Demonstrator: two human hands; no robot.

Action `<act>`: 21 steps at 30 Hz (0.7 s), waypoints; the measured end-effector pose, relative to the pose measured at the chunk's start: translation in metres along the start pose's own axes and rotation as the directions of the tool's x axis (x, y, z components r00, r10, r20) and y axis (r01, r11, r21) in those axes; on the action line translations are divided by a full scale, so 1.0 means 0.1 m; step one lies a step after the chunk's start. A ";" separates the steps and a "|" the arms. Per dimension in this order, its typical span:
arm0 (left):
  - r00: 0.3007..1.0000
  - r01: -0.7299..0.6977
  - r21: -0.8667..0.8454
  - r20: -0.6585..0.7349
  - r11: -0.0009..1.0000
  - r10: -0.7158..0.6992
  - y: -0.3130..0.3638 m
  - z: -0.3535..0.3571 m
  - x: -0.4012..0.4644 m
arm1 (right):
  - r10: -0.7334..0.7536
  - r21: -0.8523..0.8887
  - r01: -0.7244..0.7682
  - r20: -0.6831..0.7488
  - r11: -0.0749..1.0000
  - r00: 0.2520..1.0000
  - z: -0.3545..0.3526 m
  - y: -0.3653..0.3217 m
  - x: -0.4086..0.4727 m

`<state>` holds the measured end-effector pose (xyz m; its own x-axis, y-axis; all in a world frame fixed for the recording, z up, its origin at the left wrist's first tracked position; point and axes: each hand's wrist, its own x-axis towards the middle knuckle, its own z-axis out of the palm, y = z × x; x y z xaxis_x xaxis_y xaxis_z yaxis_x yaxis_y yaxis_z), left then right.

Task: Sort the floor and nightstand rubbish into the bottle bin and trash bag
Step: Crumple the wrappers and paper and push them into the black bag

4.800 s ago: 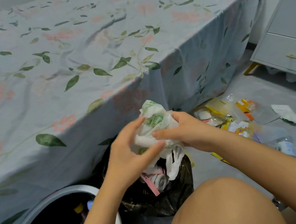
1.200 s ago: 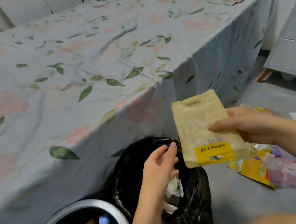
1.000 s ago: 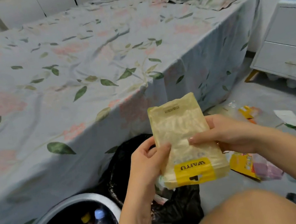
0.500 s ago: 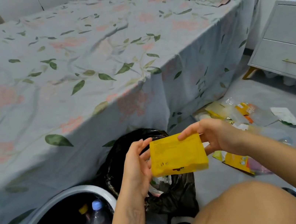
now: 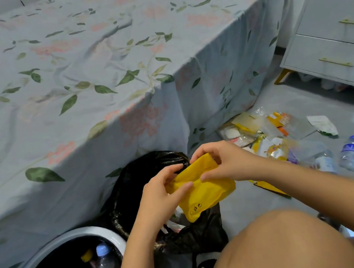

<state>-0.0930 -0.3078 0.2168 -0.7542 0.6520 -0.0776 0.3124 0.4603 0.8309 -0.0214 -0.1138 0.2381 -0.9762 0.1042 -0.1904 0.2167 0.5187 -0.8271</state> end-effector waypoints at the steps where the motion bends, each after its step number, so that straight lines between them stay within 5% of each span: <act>1: 0.999 0.011 0.009 0.039 1.000 -0.012 0.00 0.01 0.02 | -0.012 -0.018 0.012 -0.002 1.000 1.000 0.00 0.01 0.01; 9: 0.935 0.347 0.063 0.048 0.936 -0.350 -0.69 0.19 0.24 | 0.030 -0.025 -0.035 -0.186 0.999 0.982 -0.32 0.19 0.03; 18: 0.784 0.519 0.558 -0.009 0.648 -0.621 -1.26 0.52 0.60 | 0.176 -0.019 -0.187 -0.254 0.982 0.951 -0.62 0.51 -0.10; 21: 0.801 0.460 0.708 -0.071 0.535 -0.595 -1.31 0.61 0.66 | 0.196 -0.016 -0.205 -0.231 0.979 0.953 -0.64 0.55 -0.13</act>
<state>-0.1479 -0.2882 0.0691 -0.8305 0.2054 -0.5177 0.2289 0.9733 0.0190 0.0020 -0.0325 0.2292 -0.8910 0.3966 -0.2211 0.4116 0.4998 -0.7621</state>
